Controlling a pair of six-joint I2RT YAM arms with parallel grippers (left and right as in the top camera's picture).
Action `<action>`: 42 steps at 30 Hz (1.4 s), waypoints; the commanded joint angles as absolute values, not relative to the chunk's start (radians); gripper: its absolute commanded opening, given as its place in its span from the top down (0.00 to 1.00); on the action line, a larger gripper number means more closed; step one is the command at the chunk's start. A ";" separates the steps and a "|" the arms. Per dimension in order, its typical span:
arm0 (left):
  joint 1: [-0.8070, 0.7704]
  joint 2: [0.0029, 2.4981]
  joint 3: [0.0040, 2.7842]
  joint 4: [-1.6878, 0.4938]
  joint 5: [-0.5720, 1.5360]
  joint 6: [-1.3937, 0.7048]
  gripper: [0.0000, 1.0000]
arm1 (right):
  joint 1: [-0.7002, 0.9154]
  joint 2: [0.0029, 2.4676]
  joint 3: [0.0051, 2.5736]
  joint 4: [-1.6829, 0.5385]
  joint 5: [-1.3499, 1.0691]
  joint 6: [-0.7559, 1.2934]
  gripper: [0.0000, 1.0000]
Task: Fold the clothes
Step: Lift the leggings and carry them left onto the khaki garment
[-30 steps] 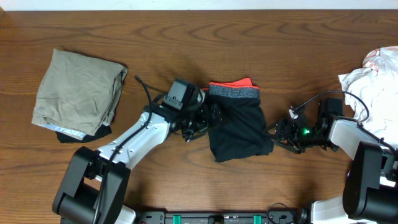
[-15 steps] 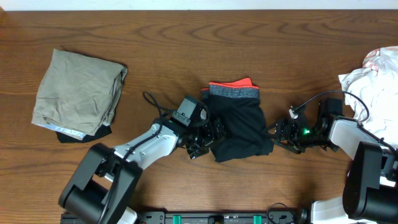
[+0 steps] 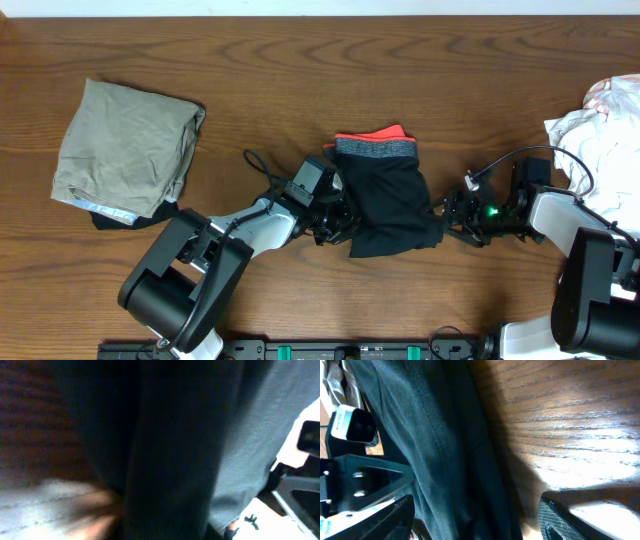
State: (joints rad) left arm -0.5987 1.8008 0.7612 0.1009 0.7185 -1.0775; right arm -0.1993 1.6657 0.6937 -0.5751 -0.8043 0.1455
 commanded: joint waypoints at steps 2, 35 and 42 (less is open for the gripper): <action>-0.601 1.811 0.753 0.089 0.745 -1.032 0.94 | -0.210 1.704 0.667 -0.567 -0.599 0.133 0.21; 0.036 1.743 1.196 -0.411 0.315 -0.120 0.94 | -0.211 1.704 0.667 -0.567 -0.683 0.126 0.21; 0.042 1.743 1.328 -0.522 0.186 -0.001 0.94 | -0.211 1.704 0.668 -0.568 -0.682 0.126 0.21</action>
State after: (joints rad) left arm 0.0322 1.7596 1.2770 -0.5156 0.2569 -0.0921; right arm -0.2035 1.6669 0.6933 -0.5747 -0.8177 0.1448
